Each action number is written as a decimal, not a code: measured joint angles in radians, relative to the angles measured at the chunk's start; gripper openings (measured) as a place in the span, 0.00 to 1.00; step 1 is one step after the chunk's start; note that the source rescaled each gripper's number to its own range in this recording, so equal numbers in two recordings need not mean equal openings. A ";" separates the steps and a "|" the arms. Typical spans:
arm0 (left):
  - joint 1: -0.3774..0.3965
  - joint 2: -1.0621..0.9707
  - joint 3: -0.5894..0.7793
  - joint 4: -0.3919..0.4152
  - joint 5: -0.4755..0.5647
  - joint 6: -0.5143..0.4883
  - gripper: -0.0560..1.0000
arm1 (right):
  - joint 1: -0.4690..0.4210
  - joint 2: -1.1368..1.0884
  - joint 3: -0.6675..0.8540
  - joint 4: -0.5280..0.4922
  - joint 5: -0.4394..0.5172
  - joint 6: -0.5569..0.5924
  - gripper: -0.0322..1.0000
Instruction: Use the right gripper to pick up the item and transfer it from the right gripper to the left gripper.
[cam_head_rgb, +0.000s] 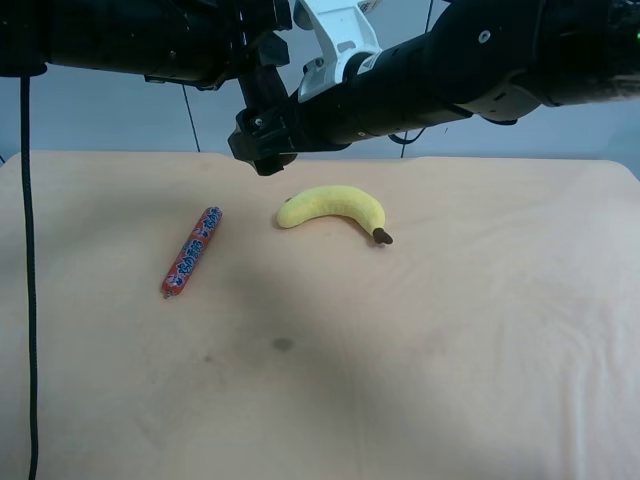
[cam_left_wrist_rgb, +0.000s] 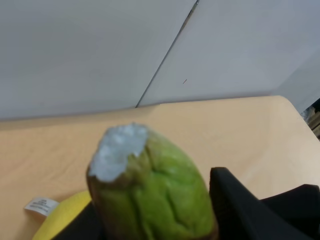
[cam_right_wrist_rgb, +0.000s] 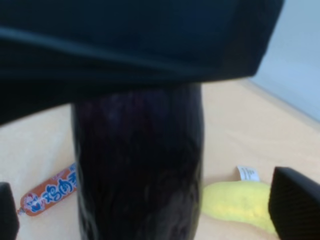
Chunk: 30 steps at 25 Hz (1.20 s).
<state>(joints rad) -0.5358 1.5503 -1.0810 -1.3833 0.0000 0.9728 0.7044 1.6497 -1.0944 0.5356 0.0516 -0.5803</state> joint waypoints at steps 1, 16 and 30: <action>0.000 0.000 0.000 0.000 0.000 0.000 0.05 | 0.000 0.000 0.000 0.000 0.001 0.000 0.99; 0.000 0.000 0.000 0.045 -0.006 0.007 0.05 | 0.000 -0.299 0.000 -0.015 0.274 0.063 1.00; 0.000 0.000 0.000 0.067 0.000 0.008 0.05 | 0.000 -0.665 0.000 -0.625 0.803 0.613 1.00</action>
<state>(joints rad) -0.5358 1.5503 -1.0810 -1.3165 0.0000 0.9811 0.7044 0.9849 -1.0944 -0.0896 0.8551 0.0323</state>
